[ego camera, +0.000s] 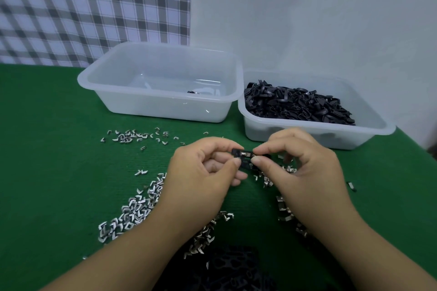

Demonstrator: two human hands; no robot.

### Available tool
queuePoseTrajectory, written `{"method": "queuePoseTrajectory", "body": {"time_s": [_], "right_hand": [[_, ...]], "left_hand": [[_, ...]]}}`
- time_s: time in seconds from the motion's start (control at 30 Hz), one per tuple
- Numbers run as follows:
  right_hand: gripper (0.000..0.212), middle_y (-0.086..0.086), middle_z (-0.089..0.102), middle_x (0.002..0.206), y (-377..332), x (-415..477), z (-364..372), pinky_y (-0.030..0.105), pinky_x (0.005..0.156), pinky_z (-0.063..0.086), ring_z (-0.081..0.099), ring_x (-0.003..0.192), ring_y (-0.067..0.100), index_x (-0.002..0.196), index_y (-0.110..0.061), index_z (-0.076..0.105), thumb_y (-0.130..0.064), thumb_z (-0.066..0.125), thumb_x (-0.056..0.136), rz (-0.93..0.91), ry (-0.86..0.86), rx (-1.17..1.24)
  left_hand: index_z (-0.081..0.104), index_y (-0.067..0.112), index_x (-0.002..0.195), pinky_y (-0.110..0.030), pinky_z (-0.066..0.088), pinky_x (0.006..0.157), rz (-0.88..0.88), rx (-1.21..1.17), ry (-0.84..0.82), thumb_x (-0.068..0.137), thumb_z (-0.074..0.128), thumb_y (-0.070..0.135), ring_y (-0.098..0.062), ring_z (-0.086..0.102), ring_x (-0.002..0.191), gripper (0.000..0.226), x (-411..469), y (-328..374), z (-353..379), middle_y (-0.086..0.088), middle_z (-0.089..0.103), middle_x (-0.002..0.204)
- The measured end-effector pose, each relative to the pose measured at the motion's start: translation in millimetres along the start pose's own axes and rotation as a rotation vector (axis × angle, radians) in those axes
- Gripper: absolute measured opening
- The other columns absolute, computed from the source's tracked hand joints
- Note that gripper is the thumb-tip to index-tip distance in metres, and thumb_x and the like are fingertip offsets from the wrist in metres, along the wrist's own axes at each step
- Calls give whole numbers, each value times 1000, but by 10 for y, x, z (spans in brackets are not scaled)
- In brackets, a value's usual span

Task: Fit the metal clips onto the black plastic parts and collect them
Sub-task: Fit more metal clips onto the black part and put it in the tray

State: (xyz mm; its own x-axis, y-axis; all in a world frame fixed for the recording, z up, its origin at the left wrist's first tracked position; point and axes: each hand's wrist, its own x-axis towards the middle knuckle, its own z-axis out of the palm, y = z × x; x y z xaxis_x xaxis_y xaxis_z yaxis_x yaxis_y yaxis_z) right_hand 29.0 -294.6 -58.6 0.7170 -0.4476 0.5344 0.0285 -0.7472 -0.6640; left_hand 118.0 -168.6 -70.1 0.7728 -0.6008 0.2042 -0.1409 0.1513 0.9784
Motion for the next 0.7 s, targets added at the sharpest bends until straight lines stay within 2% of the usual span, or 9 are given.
{"method": "queuePoseTrajectory", "body": {"time_s": [0.07,0.1,0.2,0.37,0.47,0.57,0.7], "right_hand": [[29,-12,64,82,-5,35,-19,12,65,42,54,71,1,84,-32,69,-9,78,68,68,-68,99],[32,-11,66,82,-5,48,-25,18,65,46,54,69,4,87,-34,70,-9,78,69,108,-109,148],[27,-8,69,83,4,50,-35,33,68,51,60,71,22,84,-33,73,-9,77,71,183,-189,246],[25,-7,70,79,18,46,-62,36,67,51,61,70,26,78,-32,74,-8,76,72,180,-202,257],[24,-7,70,78,26,46,-67,33,65,52,61,69,23,77,-30,74,-8,76,71,179,-210,255],[22,-8,68,77,20,33,-64,21,67,49,61,68,9,77,-29,74,-8,76,71,167,-211,239],[20,-12,67,79,20,7,-51,15,78,45,60,85,5,81,-27,74,-9,75,73,90,-166,109]], "left_hand": [[70,20,78,-18,56,57,21,35,-1,82,62,-11,-12,70,59,32,3,1,-1,-9,71,69],[71,21,77,-17,55,57,32,48,-1,82,61,-12,-11,70,59,34,5,1,-1,-9,71,70],[72,23,74,-16,54,59,44,59,-3,82,61,-13,-9,69,60,38,12,-2,-8,-7,71,70],[74,21,79,-20,57,65,56,63,-18,81,66,-6,-15,71,68,28,0,-10,-12,-7,72,76],[74,22,81,-18,55,64,43,67,-16,77,72,3,-14,69,65,20,-6,-12,-8,-4,73,73],[74,18,74,-16,53,60,60,84,-21,77,71,-1,-9,68,59,20,1,-13,-15,-3,73,66],[74,18,76,-16,53,59,73,81,-17,77,71,-2,-8,67,59,21,-4,-19,-9,-3,73,66]]}}
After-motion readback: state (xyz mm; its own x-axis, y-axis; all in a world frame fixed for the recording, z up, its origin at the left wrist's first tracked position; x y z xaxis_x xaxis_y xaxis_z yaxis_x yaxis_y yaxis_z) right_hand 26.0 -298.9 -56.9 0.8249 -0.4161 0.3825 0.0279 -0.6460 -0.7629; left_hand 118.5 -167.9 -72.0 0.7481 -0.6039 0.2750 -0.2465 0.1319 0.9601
